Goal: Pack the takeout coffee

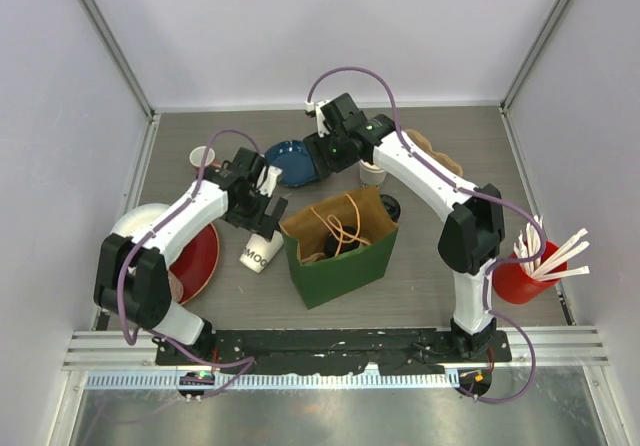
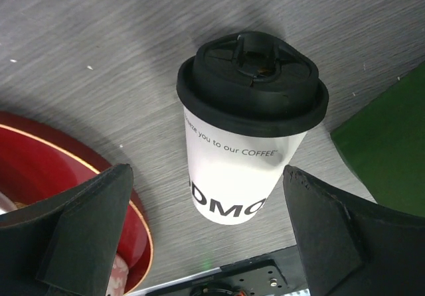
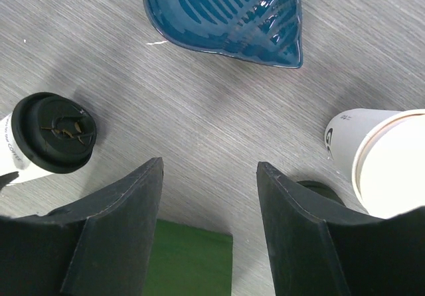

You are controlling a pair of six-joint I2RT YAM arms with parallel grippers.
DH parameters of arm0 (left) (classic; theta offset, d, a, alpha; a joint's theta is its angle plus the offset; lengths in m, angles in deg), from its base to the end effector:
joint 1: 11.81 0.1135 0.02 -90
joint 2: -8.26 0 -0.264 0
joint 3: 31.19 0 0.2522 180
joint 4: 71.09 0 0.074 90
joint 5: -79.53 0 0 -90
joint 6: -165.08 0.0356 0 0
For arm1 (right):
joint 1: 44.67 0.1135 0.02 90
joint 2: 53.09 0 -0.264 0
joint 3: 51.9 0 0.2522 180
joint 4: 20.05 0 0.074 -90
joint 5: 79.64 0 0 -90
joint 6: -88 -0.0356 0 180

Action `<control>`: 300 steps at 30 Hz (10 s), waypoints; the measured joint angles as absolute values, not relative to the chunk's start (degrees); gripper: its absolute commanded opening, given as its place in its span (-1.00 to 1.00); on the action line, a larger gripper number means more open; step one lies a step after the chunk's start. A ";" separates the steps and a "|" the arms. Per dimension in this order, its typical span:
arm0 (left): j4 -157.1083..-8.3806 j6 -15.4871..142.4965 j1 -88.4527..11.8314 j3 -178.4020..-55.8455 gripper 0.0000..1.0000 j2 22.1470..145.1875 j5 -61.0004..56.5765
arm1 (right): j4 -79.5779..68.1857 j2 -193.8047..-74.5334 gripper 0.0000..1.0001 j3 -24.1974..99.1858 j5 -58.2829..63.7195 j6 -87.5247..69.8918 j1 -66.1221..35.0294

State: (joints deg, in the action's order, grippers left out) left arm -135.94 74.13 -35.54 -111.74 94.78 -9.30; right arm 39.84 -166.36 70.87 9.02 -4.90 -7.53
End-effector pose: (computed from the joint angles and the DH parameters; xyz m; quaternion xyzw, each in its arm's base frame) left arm 0.2659 -0.1177 0.2473 0.1964 0.9662 -0.0454 0.1606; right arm 0.3526 0.2681 0.3132 -0.2807 0.8979 0.1263 0.3146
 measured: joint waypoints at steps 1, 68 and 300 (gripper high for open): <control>-135.17 73.59 -35.82 -110.71 1.00 94.78 -9.00 | 39.82 -166.03 0.27 70.70 9.06 -4.90 -7.57; -137.14 84.21 -36.98 -102.78 0.05 98.30 -5.89 | 35.62 -157.79 0.27 65.71 9.28 -2.67 -7.77; -150.65 84.25 -48.19 -136.31 -1.00 88.22 16.14 | 62.61 -137.18 -0.98 73.69 9.41 -10.95 5.22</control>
